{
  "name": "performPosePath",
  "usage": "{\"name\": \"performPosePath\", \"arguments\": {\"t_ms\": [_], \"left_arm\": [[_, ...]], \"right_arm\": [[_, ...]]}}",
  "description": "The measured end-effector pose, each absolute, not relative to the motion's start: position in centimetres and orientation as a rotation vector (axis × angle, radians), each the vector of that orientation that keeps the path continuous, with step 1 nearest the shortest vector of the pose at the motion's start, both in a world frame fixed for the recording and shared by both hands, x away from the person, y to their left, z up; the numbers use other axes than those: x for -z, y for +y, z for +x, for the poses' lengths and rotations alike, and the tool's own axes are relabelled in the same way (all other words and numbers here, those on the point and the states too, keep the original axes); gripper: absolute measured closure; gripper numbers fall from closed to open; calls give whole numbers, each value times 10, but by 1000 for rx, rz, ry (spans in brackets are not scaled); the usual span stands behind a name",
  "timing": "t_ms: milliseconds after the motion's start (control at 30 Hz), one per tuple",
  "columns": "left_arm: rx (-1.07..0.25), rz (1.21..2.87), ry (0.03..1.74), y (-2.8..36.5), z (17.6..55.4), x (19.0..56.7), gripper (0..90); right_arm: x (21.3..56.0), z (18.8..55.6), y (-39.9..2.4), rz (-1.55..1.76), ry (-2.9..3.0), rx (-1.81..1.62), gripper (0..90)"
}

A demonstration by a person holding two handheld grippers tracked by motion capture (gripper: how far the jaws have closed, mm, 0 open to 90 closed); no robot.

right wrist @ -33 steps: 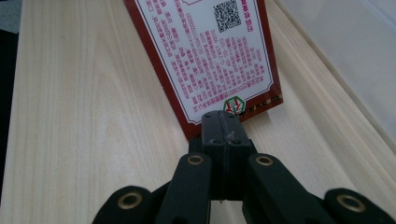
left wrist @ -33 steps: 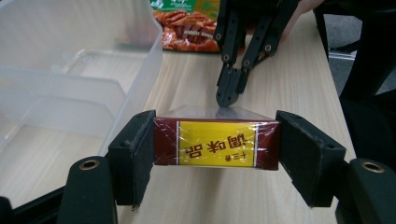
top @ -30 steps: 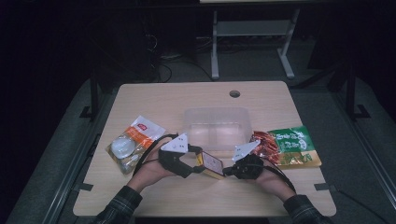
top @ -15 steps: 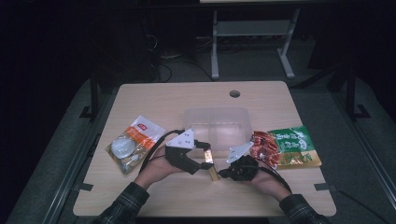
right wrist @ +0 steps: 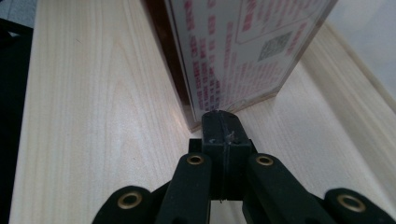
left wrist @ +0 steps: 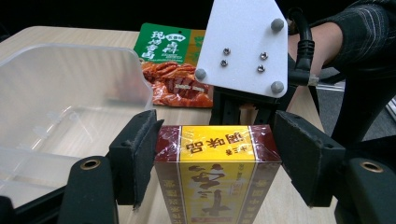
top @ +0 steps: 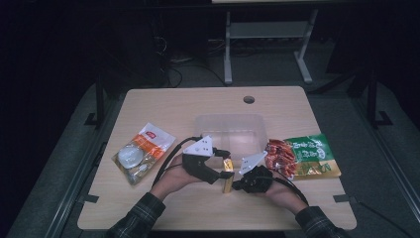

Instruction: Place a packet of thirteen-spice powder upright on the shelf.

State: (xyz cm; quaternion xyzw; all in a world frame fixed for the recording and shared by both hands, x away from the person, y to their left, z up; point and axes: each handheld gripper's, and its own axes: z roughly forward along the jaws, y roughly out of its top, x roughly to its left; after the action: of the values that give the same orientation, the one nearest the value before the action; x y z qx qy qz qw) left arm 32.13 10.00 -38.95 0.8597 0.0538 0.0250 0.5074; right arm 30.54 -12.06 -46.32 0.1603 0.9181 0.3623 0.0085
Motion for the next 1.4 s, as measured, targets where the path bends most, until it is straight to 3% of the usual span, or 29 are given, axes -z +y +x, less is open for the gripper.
{"name": "performPosePath", "arguments": {"t_ms": [200, 500, 533, 567, 700, 833, 1400], "left_arm": [[-57, 2073, 140, 106, 321, 389, 317], [-51, 2071, 150, 112, 320, 388, 303], [-51, 2071, 150, 112, 320, 388, 290], [-50, 2061, 164, 114, 319, 387, 269], [-54, 2045, 207, 124, 318, 382, 214], [-75, 2056, 262, 135, 314, 383, 194], [-114, 2190, 538, 200, 271, 432, 187]], "right_arm": [[455, 306, -129, 554, 2839, -1198, 842], [446, 308, -144, 552, 2849, -1291, 578], [446, 308, -144, 552, 2849, -1291, 578], [444, 307, -147, 552, 2852, -1334, 499], [442, 306, -151, 522, 2850, -1361, 391], [440, 306, -154, 475, 2852, -1375, 326], [430, 306, -154, 352, 2862, -1309, 232]]}}
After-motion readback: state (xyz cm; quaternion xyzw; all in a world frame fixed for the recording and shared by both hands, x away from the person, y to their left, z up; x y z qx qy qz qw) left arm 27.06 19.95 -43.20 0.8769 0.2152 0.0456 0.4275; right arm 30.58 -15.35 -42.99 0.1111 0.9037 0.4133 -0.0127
